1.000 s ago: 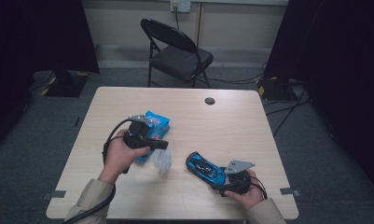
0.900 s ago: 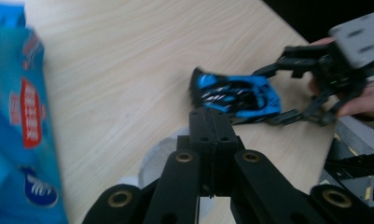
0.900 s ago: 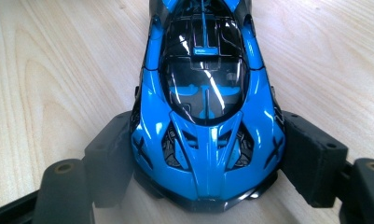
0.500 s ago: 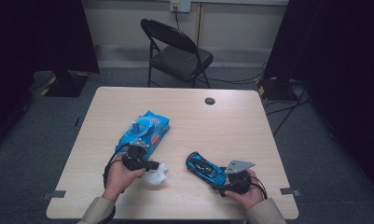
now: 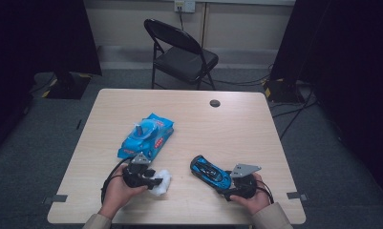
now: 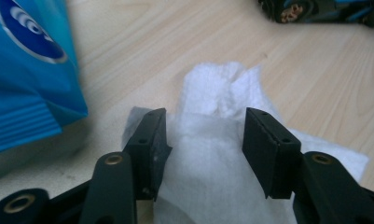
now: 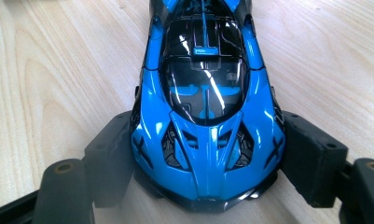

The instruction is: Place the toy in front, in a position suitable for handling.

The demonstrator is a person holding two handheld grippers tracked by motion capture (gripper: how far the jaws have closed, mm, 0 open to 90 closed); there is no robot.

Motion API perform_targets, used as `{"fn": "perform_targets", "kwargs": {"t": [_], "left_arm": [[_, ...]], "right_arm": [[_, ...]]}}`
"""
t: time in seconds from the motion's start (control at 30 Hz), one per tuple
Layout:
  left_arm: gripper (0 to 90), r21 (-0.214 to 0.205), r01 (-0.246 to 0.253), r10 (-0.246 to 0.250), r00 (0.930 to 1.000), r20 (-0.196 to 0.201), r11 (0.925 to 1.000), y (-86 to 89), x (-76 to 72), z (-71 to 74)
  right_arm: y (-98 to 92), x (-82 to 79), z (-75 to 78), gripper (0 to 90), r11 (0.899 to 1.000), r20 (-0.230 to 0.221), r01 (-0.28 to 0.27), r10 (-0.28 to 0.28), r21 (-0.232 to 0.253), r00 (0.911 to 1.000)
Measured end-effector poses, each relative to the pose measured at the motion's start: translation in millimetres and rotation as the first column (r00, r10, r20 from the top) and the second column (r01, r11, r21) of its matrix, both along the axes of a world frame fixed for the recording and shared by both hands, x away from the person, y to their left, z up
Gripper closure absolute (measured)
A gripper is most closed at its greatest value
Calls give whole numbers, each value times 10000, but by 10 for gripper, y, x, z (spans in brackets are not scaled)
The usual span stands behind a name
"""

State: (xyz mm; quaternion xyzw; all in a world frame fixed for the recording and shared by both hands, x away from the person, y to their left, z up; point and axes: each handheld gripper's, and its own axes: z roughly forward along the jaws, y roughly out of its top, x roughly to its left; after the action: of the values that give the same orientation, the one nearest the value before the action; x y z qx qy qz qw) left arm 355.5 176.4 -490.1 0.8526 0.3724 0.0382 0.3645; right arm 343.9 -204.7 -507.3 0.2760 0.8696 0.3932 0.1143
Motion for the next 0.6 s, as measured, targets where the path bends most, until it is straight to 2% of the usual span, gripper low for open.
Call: {"fn": "perform_targets", "kwargs": {"t": [0.13,0.27,0.4,0.43,0.5,0.53,0.57,0.6], "left_arm": [[448,-3,330,-330,9983,475,9995,6,-44,-30],[435,227,407,-420,9973,610,9989,-13,-54,-26],[469,440,500,-533,9956,775,9978,-21,-64,-23],[602,349,648,-672,9952,718,9973,-22,-70,-21],[633,251,683,-699,9951,701,9974,-35,-90,-27],[682,88,755,-758,9958,513,9971,-35,-97,-29],[776,-101,742,-738,9967,339,9972,-41,-107,-37],[807,-152,672,-668,9974,282,9976,-42,-112,-38]], "right_arm": [[0,0,0,257,10000,0,6,-6,0,10000],[8,3,0,258,10000,9,37,-37,-11,10000],[22,9,0,258,10000,3,88,-88,-3,10000],[27,12,0,258,9999,10,102,-102,-10,9999],[29,13,0,258,10000,13,98,-98,-10,10000],[30,14,0,259,10000,14,98,-98,-11,10000],[30,14,0,259,10000,18,98,-98,-11,10000],[30,14,0,259,9999,15,101,-101,-10,9999]]}}
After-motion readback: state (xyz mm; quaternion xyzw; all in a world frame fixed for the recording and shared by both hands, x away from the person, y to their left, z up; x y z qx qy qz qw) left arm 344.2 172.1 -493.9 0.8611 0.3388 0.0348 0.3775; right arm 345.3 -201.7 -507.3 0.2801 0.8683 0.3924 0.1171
